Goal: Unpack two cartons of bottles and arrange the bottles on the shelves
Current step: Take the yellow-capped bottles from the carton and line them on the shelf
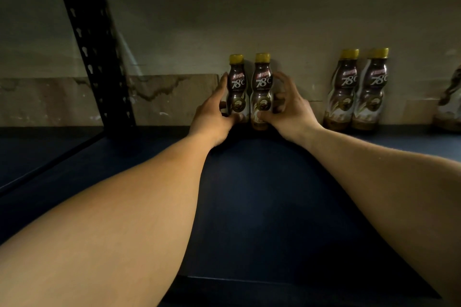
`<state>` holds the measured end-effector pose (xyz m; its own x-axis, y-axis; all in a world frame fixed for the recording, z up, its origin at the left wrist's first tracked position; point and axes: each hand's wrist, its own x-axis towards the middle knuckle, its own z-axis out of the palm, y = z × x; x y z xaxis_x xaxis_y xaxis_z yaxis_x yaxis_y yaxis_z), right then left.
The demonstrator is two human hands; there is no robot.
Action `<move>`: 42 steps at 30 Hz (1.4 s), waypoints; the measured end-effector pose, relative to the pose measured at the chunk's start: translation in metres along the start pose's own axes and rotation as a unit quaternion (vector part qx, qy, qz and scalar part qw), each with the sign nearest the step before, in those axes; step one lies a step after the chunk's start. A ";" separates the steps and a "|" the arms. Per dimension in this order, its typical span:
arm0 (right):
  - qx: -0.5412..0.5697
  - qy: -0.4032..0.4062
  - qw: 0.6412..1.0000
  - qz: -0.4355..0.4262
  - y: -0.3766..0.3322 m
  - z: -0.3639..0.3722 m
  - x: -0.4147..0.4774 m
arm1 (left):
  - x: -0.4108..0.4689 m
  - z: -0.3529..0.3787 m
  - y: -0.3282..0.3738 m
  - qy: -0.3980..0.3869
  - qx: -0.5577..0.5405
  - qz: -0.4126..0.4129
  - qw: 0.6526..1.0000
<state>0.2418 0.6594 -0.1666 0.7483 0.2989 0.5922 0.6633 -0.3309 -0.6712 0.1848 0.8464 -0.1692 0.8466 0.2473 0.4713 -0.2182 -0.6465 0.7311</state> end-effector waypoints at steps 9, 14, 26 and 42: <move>-0.011 0.025 1.000 -0.007 -0.002 -0.001 0.000 | -0.001 -0.002 0.002 0.016 -0.011 -0.002 1.000; -0.056 0.082 0.995 0.000 -0.009 -0.003 0.001 | -0.005 -0.006 0.010 0.037 0.003 -0.012 0.999; -0.214 -0.124 0.969 0.003 -0.071 -0.039 -0.043 | -0.048 -0.025 0.062 0.047 0.102 0.013 0.994; -0.171 -0.091 0.981 0.022 -0.117 -0.102 -0.238 | -0.260 -0.041 0.137 -0.050 0.116 0.032 0.992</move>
<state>-0.0135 0.5360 -0.1838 0.7838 0.4216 0.4560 0.6162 -0.6191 -0.4868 -0.0848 0.7229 -0.1712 0.8808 0.1360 0.4536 -0.1648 -0.8100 0.5629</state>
